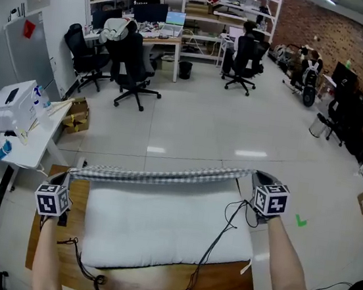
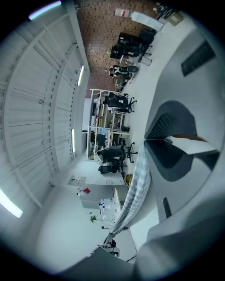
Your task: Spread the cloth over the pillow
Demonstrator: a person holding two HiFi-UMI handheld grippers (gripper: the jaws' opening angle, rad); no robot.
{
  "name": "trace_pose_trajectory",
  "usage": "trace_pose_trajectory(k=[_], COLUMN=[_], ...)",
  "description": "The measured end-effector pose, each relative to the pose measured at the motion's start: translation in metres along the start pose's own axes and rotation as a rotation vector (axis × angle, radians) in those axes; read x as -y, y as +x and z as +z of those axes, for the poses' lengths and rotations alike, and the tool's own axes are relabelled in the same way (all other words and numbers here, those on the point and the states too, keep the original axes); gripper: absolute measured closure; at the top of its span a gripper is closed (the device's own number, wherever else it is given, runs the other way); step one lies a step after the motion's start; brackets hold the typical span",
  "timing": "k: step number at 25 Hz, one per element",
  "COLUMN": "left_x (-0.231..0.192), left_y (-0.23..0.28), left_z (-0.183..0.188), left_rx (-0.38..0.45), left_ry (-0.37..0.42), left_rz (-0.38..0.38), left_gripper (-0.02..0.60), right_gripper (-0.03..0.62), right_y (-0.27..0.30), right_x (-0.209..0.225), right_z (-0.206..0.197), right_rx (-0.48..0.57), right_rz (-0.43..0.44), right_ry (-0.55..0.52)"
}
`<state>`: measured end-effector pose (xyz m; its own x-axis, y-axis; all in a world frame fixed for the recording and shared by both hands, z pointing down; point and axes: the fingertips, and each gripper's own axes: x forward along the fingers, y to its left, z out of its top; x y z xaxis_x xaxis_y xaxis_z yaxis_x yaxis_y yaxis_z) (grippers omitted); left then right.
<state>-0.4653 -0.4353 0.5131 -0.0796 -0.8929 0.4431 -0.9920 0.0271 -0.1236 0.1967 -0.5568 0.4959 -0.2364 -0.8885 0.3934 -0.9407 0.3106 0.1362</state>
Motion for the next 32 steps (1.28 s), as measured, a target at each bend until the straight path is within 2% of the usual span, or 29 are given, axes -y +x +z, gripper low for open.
trace_pose_trajectory(k=[5, 12, 19, 24, 32], left_x=[0.009, 0.014, 0.024, 0.028, 0.038], left_y=[-0.021, -0.051, -0.089, -0.118, -0.15], left_z=[-0.019, -0.039, -0.046, -0.064, -0.104], left_rx=[-0.005, 0.022, 0.049, 0.034, -0.008], left_ry=[-0.025, -0.071, -0.097, -0.104, -0.124], left_rz=[-0.018, -0.038, 0.001, 0.028, 0.031], left_gripper=[0.569, 0.569, 0.569, 0.569, 0.569], right_gripper=[0.57, 0.571, 0.571, 0.569, 0.569], right_y=[-0.024, -0.061, -0.1, -0.126, -0.162], right_x=[-0.002, -0.007, -0.005, -0.009, -0.016], right_z=[-0.022, -0.037, -0.055, -0.066, -0.104], right_rx=[-0.019, 0.006, 0.037, 0.042, 0.009], right_rz=[0.006, -0.009, 0.016, 0.041, 0.058], right_ry=[0.021, 0.052, 0.072, 0.07, 0.075])
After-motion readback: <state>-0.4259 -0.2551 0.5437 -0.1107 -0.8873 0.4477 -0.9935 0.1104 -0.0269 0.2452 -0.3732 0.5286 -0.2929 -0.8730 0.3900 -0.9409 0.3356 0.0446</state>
